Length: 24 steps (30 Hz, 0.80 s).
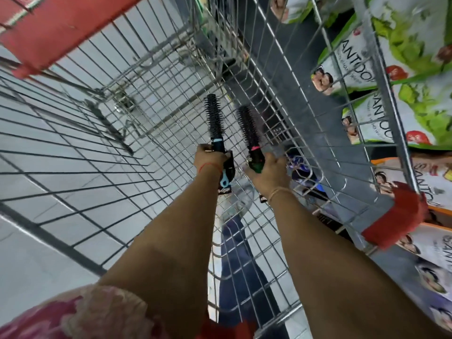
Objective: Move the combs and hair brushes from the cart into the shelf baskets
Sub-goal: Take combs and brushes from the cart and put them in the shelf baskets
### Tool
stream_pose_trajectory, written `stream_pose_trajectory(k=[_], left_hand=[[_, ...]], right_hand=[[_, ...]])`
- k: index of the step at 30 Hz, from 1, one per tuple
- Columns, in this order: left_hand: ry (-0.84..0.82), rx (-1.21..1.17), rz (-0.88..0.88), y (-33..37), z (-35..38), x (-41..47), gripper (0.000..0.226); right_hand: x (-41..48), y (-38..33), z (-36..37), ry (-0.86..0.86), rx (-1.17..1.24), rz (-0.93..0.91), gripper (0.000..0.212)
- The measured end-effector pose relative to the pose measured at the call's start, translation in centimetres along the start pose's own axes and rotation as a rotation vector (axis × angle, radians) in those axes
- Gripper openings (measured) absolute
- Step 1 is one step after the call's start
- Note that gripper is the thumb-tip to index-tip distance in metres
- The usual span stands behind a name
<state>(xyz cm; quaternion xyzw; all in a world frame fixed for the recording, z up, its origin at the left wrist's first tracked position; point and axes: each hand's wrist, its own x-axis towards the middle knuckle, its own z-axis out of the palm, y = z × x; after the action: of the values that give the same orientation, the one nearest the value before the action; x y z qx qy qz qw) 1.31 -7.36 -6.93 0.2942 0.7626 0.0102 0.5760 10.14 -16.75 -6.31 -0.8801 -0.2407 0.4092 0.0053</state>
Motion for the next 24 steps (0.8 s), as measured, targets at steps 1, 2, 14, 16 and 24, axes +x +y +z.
stream_pose_trajectory(k=[1,2,14,16,24], left_hand=[[0.002,0.017,-0.003,-0.1,-0.5,0.3,0.047],[0.001,0.026,-0.006,-0.1,-0.9,0.5,0.050],[-0.057,-0.071,0.221,3.7,-2.5,-4.6,0.035],[-0.048,-0.070,0.341,5.0,-3.1,-7.5,0.030],[0.024,-0.312,0.953,9.9,-2.8,-24.9,0.030]], right_hand=[[-0.1,0.1,0.2,-0.018,0.016,0.012,0.067],[-0.1,0.1,0.3,-0.009,0.050,0.024,0.065],[-3.5,-1.9,-0.9,0.170,0.641,0.067,0.034],[-5.9,-3.0,-2.5,0.298,0.745,-0.012,0.034],[-16.7,-6.0,-13.1,0.884,1.098,-0.337,0.045]])
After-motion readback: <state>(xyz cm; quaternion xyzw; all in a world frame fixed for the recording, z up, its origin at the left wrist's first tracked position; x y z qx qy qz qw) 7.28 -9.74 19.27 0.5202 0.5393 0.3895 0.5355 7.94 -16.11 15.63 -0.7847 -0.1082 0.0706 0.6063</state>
